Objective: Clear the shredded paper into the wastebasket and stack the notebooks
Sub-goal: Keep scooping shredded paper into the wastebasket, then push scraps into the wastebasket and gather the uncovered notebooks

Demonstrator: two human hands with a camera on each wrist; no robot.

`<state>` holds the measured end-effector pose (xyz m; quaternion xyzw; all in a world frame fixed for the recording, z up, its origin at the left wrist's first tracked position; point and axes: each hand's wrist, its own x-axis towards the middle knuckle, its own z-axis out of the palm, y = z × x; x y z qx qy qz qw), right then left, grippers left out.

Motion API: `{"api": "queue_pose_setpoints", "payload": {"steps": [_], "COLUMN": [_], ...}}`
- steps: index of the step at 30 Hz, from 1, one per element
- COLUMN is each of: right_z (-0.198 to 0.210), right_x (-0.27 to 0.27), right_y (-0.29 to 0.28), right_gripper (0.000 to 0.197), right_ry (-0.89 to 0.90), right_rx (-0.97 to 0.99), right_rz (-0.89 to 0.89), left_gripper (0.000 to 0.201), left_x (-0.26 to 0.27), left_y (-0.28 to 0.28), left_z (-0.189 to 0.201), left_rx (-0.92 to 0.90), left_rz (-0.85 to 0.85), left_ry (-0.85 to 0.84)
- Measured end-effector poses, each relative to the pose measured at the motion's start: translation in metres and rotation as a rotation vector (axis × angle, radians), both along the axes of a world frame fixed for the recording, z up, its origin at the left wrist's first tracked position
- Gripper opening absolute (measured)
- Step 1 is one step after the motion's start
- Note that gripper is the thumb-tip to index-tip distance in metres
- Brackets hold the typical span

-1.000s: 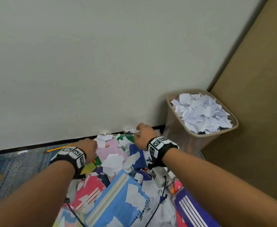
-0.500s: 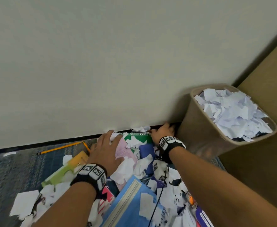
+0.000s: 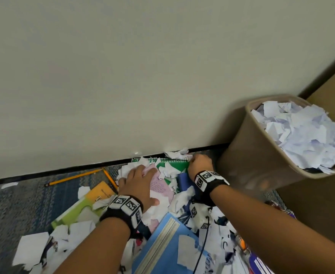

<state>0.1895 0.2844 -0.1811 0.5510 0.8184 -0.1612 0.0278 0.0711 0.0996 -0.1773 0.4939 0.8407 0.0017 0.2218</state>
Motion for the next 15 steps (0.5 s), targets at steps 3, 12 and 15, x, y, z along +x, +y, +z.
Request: {"api": "queue_pose_setpoints", "payload": {"steps": [3, 12, 15], "right_z": [0.003, 0.011, 0.019], "right_x": [0.004, 0.015, 0.012], "right_y": [-0.013, -0.03, -0.033], "right_gripper": [0.027, 0.016, 0.013], "right_ry": [-0.015, 0.096, 0.008], "right_rx": [-0.03, -0.307, -0.327], "right_rz": [-0.002, 0.007, 0.102], "left_gripper": [0.104, 0.056, 0.046], "left_x": [-0.006, -0.023, -0.027], "left_y": [-0.007, -0.042, -0.051], "left_z": [0.003, 0.019, 0.021], "left_rx": [-0.05, -0.162, -0.18], "left_rz": [-0.028, 0.129, 0.216], "left_ry": [-0.031, -0.103, -0.1]}}
